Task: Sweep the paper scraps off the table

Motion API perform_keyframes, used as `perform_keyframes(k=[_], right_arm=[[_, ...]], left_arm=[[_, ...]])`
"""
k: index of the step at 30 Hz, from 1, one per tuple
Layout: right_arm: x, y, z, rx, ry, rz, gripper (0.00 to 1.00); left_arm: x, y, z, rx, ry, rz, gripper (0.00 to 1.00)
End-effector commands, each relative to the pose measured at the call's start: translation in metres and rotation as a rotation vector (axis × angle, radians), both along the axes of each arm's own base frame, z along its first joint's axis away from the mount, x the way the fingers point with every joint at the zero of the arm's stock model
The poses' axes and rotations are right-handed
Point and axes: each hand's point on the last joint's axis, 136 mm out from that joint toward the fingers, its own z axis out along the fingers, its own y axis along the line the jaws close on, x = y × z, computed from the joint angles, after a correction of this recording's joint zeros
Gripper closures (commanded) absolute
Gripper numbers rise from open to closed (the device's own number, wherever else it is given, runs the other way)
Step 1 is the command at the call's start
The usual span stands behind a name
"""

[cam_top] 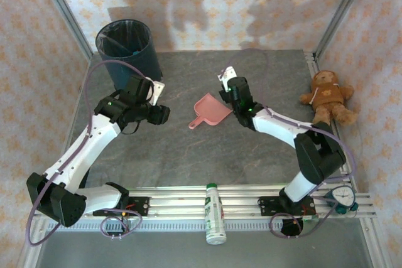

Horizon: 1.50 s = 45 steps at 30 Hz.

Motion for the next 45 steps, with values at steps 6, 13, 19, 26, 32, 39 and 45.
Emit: perform_keyframes(k=[6,13,19,26,32,39,45], right_arm=[[0.014,0.031,0.013,-0.068,-0.124,0.021,1.00],[0.006,0.052,-0.004,-0.116,-0.118,0.056,1.00],[-0.006,0.068,-0.020,-0.167,-0.118,0.068,0.99],[-0.022,0.078,-0.033,-0.192,-0.111,0.070,0.90],[-0.033,0.079,-0.038,-0.199,-0.108,0.068,0.87],[-0.043,0.080,-0.046,-0.213,-0.093,0.080,0.79],[-0.047,0.081,-0.048,-0.203,-0.078,0.086,0.70]], left_arm=[[0.004,0.002,0.001,-0.016,-0.014,0.021,0.39],[0.004,0.003,-0.002,-0.008,-0.004,0.019,0.38],[0.005,0.003,-0.004,-0.005,0.003,0.019,0.38],[0.005,0.004,-0.004,-0.007,0.007,0.022,0.38],[0.005,0.005,-0.007,-0.003,0.016,0.025,0.38],[0.006,0.005,-0.008,-0.001,0.022,0.026,0.38],[0.006,0.006,-0.010,0.009,0.025,0.025,0.38]])
